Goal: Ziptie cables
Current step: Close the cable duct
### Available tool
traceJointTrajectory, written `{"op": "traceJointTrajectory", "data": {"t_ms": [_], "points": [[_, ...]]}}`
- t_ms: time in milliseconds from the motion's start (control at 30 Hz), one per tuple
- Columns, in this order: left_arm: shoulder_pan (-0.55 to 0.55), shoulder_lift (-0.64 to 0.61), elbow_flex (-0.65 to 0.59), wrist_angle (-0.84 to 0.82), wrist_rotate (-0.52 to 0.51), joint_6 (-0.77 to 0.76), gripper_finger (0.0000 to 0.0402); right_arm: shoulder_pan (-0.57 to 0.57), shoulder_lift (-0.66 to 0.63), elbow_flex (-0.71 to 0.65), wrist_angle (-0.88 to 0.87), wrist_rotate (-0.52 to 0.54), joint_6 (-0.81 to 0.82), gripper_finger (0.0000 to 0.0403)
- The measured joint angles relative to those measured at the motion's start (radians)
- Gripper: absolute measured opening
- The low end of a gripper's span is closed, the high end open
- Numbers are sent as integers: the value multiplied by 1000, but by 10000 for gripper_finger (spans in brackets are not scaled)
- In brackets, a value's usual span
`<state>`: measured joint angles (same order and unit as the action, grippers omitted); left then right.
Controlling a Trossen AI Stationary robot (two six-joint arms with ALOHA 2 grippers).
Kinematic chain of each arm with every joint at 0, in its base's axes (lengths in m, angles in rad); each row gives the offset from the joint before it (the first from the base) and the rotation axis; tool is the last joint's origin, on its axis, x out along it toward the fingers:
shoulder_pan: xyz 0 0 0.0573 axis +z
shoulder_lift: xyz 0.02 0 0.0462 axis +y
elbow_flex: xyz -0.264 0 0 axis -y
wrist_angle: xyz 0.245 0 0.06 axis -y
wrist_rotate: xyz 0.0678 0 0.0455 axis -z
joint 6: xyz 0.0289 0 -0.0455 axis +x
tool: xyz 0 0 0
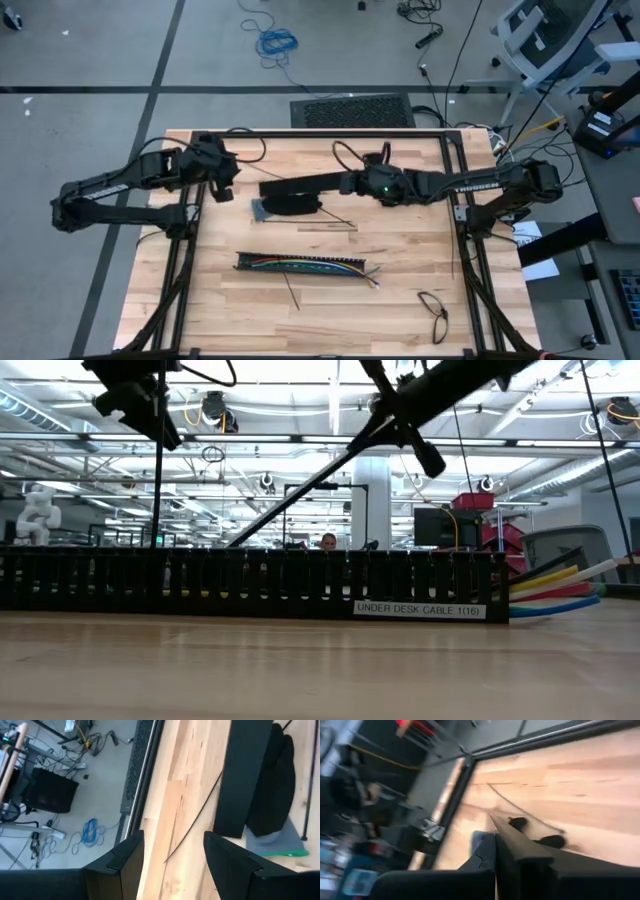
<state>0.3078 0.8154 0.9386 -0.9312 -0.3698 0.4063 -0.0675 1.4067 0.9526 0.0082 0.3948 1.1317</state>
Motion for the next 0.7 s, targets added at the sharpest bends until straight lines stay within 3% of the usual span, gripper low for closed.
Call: {"op": "traceJointTrajectory", "data": {"t_ms": [200,267,467,700], "points": [[12,0,0,31,-3,0,202,-7,-31,-171,448,58,48,0],[15,0,0,52,-6,-4,202,-26,-42,-173,492,48,20,0],[15,0,0,87,-6,-8,202,-64,-44,-176,196,-64,109,0],[15,0,0,97,-19,-29,202,-133,-34,-172,112,-172,129,0]]}}
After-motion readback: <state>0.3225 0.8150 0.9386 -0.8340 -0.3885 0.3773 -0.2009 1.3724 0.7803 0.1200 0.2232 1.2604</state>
